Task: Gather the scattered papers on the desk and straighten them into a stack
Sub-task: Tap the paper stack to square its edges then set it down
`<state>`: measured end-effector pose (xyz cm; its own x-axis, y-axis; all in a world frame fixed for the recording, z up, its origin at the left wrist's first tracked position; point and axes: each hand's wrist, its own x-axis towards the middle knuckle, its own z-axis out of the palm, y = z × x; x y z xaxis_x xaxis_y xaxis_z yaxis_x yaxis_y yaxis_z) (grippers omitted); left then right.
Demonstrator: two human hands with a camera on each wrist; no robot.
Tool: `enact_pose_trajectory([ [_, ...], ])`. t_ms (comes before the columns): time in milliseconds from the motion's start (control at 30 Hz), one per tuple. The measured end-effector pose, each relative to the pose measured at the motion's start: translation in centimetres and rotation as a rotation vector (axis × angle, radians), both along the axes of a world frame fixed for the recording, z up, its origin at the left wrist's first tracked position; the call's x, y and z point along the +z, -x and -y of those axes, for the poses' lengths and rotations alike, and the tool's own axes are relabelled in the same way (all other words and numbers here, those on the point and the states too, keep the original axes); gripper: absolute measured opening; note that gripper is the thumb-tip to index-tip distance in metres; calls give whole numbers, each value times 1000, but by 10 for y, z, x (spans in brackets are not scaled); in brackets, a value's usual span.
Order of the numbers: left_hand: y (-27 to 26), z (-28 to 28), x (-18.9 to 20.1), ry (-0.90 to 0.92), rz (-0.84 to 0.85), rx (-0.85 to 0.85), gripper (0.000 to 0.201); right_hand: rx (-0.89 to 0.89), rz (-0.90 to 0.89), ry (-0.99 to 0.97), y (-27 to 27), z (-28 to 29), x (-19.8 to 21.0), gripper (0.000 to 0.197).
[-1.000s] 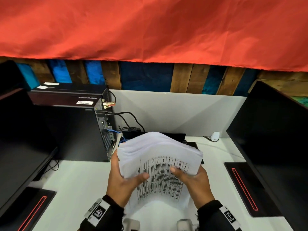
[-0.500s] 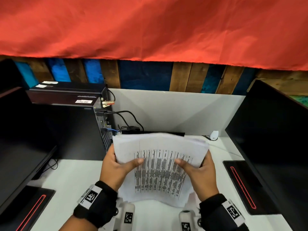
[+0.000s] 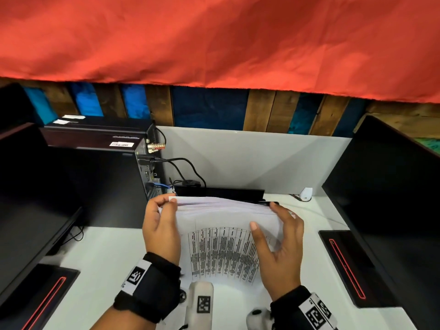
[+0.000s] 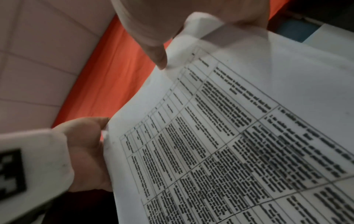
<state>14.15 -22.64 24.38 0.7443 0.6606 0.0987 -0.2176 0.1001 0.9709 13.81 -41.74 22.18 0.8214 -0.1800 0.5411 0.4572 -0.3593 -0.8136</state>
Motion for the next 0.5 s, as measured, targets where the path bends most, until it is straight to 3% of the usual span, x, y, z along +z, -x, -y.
enact_pose_trajectory([
  [67, 5, 2, 2, -18, 21, -28, 18, 15, -27, -34, 1, 0, -1, 50],
  [200, 13, 1, -8, -82, 37, -198, 41, 106, -167, -309, 1, 4, -11, 83],
  [267, 18, -1, -21, -50, 62, -329, 73, 165, -222, -366, 2, 6, -13, 87],
  [333, 20, -1, -29, 11, 62, -431, 99, 205, -249, -354, 5, 5, -14, 79],
  [400, 20, -2, -31, 4, 70, -457, 98, 215, -254, -334, 6, 5, -15, 75],
  [500, 17, -8, -33, -4, 97, -431, 80, 200, -240, -382, 2, 8, -17, 76],
])
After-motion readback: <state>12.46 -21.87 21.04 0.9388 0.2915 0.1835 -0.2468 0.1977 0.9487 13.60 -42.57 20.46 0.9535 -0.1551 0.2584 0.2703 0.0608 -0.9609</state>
